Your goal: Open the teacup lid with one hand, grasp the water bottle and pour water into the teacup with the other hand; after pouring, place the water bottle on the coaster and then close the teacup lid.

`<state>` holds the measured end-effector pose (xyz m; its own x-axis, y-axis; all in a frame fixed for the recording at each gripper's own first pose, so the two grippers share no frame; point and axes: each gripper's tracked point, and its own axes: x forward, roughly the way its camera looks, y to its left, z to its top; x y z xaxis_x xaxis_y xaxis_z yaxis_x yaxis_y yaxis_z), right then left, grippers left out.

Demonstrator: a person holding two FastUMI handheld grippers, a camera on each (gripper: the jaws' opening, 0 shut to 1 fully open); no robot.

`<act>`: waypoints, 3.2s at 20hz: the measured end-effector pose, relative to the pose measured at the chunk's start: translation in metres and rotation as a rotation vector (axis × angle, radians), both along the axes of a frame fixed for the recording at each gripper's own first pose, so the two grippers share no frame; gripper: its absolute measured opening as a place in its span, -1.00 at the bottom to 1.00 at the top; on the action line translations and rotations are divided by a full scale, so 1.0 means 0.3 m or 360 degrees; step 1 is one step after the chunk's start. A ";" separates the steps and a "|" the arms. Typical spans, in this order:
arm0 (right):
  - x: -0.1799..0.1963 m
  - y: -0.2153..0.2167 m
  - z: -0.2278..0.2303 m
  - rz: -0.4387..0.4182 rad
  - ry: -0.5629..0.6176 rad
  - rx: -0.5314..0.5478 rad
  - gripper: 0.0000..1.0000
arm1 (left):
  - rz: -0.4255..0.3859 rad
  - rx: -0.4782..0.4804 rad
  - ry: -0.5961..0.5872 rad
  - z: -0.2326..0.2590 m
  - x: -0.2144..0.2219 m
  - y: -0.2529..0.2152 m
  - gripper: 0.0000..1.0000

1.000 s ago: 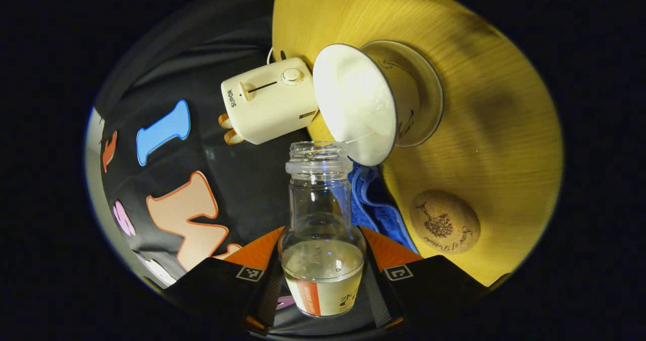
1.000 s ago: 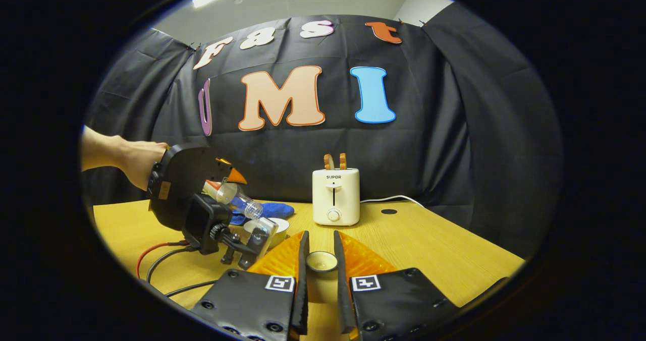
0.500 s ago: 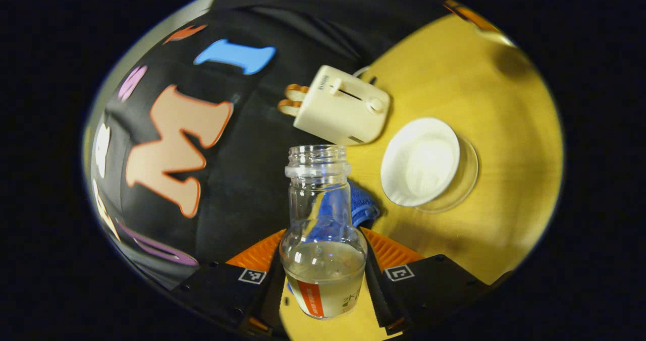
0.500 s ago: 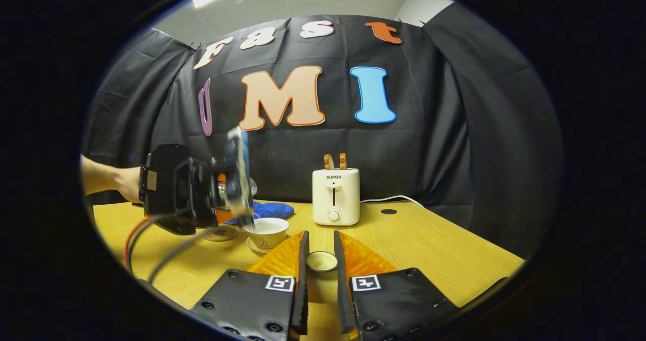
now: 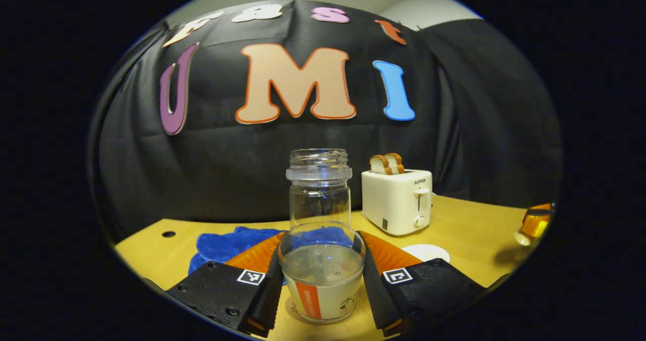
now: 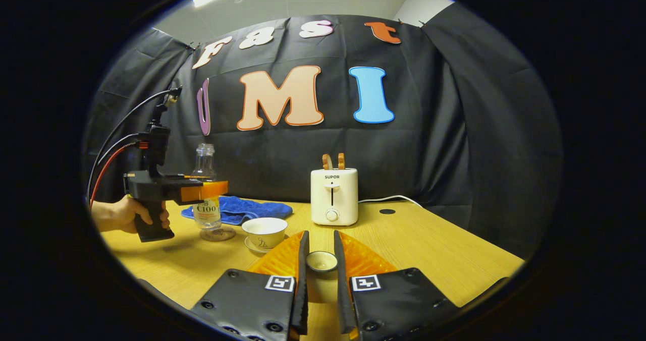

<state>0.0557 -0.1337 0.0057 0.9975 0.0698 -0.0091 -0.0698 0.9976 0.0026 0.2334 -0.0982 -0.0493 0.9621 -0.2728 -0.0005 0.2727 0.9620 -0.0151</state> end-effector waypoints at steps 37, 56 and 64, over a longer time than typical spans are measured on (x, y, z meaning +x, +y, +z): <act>0.065 0.142 -0.015 0.0126 0.0009 0.0004 -0.46 | 0.0221 -0.0019 0.0028 -0.089 -0.075 0.064 0.89; 0.410 0.416 -0.065 0.0104 0.0103 -0.0029 -0.46 | 0.0250 -0.0019 0.0013 -0.061 -0.578 0.229 0.89; 0.490 0.451 -0.082 0.0099 0.0143 -0.0105 -0.46 | 0.0242 -0.0017 0.0015 -0.061 -0.582 0.227 0.89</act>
